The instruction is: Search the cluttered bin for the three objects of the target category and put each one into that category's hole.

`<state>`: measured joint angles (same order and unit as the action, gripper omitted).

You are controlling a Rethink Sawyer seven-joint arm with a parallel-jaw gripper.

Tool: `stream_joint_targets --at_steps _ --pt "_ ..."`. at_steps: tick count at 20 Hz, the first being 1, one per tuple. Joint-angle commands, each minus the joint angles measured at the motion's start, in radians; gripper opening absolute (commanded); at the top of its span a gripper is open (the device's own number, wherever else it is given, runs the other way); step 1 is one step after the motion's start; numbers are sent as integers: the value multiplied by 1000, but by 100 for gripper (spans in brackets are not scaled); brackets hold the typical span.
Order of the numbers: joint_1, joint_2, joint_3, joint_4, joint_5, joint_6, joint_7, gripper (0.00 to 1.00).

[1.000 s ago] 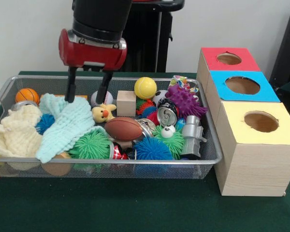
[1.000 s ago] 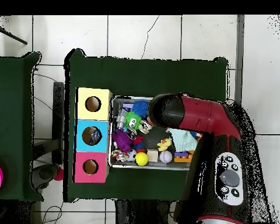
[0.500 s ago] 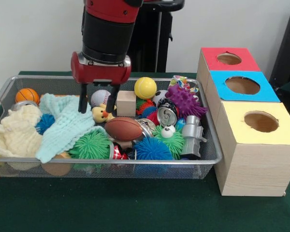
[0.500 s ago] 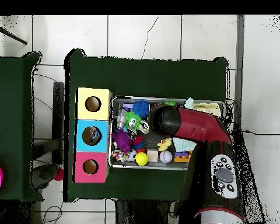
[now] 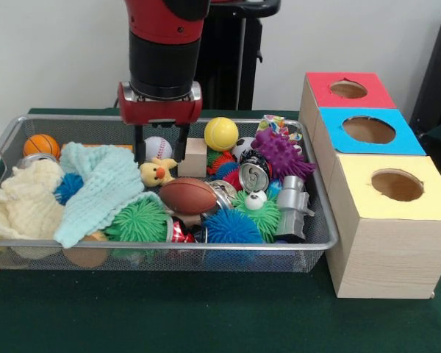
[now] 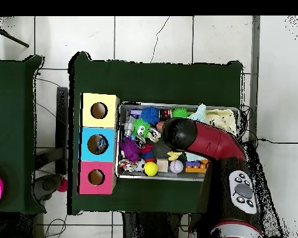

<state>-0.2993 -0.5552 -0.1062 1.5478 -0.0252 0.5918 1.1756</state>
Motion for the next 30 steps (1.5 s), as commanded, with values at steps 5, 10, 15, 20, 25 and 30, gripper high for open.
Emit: stream_joint_targets --at_steps 5,10,15,20,25,30 --pt "-55 74 113 121 112 35 215 100" --pt "-86 82 151 156 139 -48 205 100" --pt "-107 93 178 175 158 -83 205 100" --pt "-123 107 194 178 140 -123 175 100" --pt "-118 110 188 169 130 -136 181 100" --pt "-122 134 182 140 79 -172 132 100"
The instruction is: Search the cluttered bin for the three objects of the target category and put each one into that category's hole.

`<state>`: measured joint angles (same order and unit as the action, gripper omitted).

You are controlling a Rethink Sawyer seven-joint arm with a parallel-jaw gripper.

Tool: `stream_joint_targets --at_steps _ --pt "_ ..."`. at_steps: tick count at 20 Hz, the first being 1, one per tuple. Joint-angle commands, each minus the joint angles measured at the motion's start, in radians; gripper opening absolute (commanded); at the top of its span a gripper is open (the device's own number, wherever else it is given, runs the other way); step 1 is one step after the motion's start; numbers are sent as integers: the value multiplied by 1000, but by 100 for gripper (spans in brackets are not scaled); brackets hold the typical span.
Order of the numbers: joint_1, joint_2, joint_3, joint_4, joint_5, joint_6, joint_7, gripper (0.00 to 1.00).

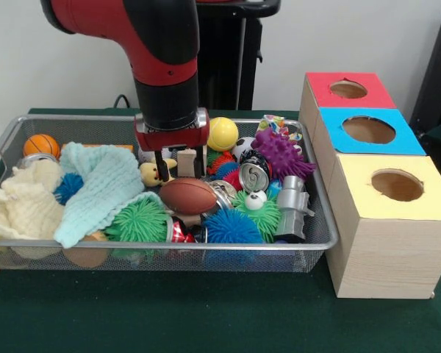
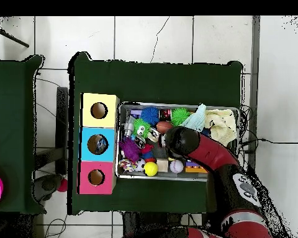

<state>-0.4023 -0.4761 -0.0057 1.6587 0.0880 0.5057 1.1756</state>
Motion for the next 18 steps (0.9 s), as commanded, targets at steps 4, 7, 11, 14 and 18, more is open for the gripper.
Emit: stream_joint_targets --at_steps 4,7,11,14,18 --pt "-22 69 79 11 -55 -99 110 100" --pt "-6 65 56 -19 -78 -80 93 100" --pt "6 70 41 -66 -110 -50 77 100" --pt "24 71 17 -123 -159 -14 42 100" --pt "23 98 3 -183 -210 -5 22 100"
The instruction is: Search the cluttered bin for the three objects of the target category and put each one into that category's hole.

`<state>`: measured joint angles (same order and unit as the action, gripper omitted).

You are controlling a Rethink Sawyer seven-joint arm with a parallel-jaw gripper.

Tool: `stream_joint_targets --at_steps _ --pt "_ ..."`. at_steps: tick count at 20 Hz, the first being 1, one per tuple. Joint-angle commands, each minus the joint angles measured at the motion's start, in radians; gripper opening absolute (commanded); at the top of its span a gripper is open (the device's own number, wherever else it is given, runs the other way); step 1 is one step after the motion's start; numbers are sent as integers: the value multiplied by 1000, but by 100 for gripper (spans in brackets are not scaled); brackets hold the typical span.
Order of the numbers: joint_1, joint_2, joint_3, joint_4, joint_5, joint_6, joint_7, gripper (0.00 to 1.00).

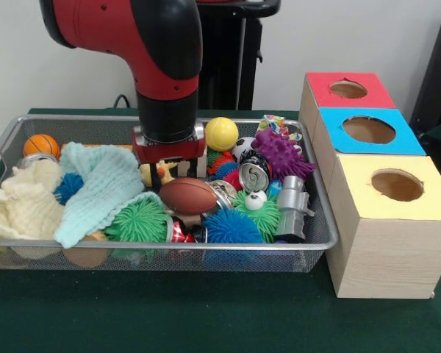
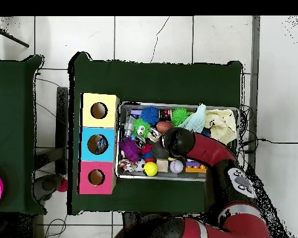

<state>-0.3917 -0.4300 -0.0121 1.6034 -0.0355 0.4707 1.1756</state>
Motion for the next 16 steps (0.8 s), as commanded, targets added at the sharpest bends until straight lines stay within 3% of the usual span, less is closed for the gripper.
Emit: stream_joint_targets --at_steps 1,7,16 --pt "10 58 10 -141 -92 33 23 100" --pt "-41 65 46 -231 -160 115 -65 100" --pt "-148 65 142 -372 -286 261 -269 100"
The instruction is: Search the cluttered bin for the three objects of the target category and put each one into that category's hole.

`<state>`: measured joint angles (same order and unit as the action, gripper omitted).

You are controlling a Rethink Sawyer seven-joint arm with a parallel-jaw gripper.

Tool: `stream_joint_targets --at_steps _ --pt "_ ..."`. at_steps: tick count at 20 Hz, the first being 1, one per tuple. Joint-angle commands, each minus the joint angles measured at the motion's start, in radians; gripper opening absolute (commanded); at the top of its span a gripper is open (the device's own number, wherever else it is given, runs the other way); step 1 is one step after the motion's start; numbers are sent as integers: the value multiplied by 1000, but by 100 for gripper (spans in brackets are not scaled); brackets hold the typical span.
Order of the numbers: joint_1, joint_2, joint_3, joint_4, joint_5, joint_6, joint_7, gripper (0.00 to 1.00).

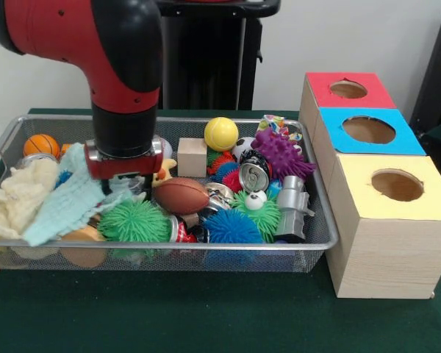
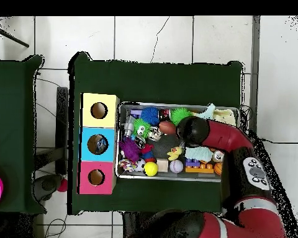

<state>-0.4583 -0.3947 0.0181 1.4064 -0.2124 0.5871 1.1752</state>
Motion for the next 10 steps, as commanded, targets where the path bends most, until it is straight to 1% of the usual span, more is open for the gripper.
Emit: stream_joint_targets --at_steps 1,7,10 --pt "-88 31 120 -181 -122 147 -271 100" --pt "-129 51 177 -252 -185 206 -312 100" --pt "-136 53 193 -276 -212 232 -323 100"
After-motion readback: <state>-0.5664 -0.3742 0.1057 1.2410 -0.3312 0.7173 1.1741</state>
